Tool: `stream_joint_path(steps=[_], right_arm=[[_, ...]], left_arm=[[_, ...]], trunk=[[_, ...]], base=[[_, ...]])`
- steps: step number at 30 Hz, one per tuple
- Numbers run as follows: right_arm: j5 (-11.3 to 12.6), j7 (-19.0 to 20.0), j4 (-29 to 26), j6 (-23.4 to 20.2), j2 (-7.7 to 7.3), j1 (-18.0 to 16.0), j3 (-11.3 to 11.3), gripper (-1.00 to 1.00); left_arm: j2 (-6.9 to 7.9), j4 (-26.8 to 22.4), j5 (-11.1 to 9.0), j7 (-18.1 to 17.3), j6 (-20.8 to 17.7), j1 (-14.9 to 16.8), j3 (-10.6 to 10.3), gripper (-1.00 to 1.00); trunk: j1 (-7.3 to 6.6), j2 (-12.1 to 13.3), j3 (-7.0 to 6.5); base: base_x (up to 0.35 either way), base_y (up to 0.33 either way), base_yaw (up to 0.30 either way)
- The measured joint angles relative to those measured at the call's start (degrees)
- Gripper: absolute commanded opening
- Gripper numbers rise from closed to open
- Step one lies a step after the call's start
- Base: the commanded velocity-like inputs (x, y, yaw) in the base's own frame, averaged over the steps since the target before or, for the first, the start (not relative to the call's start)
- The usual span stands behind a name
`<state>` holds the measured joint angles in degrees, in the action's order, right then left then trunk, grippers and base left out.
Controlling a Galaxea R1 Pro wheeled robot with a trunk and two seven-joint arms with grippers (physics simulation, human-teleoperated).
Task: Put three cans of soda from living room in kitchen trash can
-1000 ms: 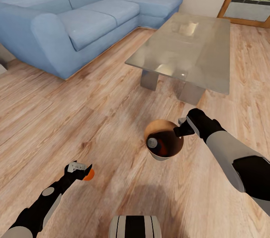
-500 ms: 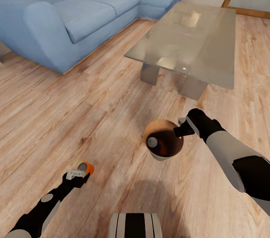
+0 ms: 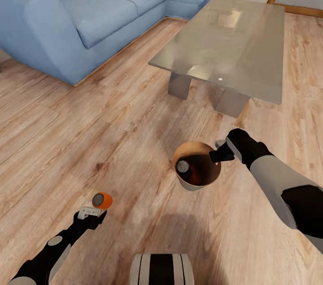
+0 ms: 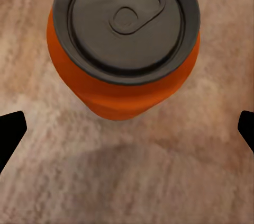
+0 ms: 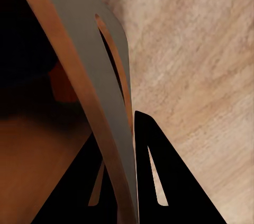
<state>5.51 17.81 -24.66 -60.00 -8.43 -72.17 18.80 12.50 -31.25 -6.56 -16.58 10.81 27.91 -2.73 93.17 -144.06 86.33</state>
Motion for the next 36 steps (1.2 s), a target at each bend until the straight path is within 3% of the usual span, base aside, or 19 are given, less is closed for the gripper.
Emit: stream_joint_path(steps=[3, 6, 18, 21, 26, 36], right_arm=[[0.91, 0.08, 0.03, 0.00, -0.36, 0.24, 0.17, -1.00], [0.09, 3.08, 0.08, 0.00, -1.39, 0.74, 0.30, -1.00], [-0.23, 3.85, 0.10, 0.00, -1.54, 0.85, 0.38, -1.00], [-0.95, 5.65, 0.45, 0.00, -1.89, 0.89, 0.68, -1.00], [-0.61, 3.72, 0.21, 0.00, -0.20, 0.84, 0.58, -1.00], [-0.62, 4.00, 0.17, 0.00, -0.17, 0.92, 0.65, -1.00]], left_arm=[[0.00, -0.05, 0.01, -0.02, 0.12, -0.01, -0.05, 1.00], [0.00, -0.08, 0.08, -0.06, 0.20, -0.01, -0.33, 1.00], [0.00, -0.10, 0.32, -0.20, 0.25, -0.01, -0.48, 1.00], [0.01, -0.10, 0.35, -0.18, 0.15, -0.02, -0.47, 1.00], [0.01, -0.14, 0.41, -0.20, 0.19, -0.02, -0.47, 1.00], [0.01, -0.18, 0.41, -0.18, 0.24, -0.01, -0.46, 1.00]], trunk=[[-0.01, 0.00, 0.00], [0.00, 0.00, 0.00], [0.00, 0.00, 0.00], [0.00, 0.00, 0.01], [-0.01, -0.01, 0.00], [-0.01, 0.00, 0.00]], base=[[0.115, 0.000, 0.000], [0.111, 0.000, 0.000], [0.023, 0.000, 0.000], [0.205, 0.000, 0.000], [0.166, 0.000, 0.000], [0.019, 0.000, 0.000]])
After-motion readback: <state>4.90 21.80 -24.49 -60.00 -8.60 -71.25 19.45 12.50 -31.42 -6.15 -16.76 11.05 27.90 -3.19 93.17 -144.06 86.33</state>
